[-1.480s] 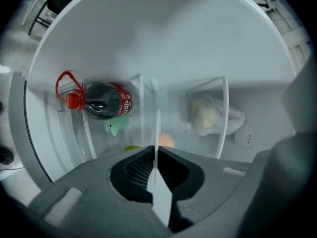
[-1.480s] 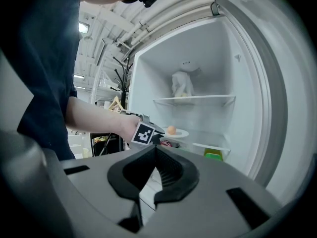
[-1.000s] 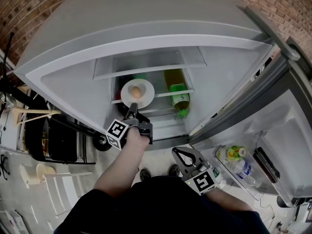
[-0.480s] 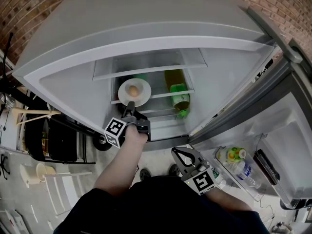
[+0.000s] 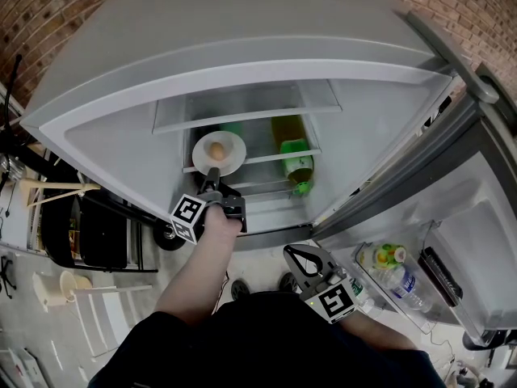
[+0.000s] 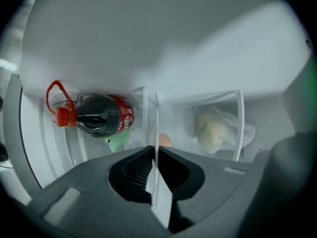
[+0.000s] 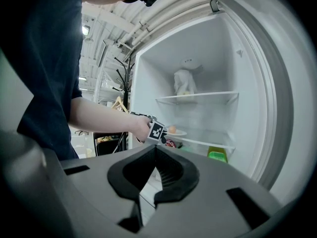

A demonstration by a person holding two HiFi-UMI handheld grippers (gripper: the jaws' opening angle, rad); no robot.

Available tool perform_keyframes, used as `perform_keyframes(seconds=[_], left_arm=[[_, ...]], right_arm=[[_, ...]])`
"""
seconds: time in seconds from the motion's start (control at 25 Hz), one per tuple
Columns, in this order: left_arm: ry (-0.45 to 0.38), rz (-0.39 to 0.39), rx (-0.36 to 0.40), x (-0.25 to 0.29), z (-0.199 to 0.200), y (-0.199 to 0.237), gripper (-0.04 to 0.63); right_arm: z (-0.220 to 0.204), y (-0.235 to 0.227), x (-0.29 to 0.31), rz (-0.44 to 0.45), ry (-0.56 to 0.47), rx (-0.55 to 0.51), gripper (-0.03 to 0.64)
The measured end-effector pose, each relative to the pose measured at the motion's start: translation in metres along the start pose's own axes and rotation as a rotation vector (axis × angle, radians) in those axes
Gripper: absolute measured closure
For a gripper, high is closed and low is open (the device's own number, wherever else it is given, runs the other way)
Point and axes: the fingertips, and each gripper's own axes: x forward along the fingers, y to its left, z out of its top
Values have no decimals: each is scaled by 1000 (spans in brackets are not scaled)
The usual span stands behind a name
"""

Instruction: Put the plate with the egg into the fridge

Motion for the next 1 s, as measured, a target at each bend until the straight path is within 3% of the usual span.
perform_keyframes(seconds=[0.8, 1.0], left_arm=[[12, -15, -19, 14, 3, 6, 578], [32, -59, -31, 14, 3, 4, 511]], right_arm=[[-3, -10, -5, -33, 13, 12, 606], [-4, -11, -6, -32, 17, 8, 606]])
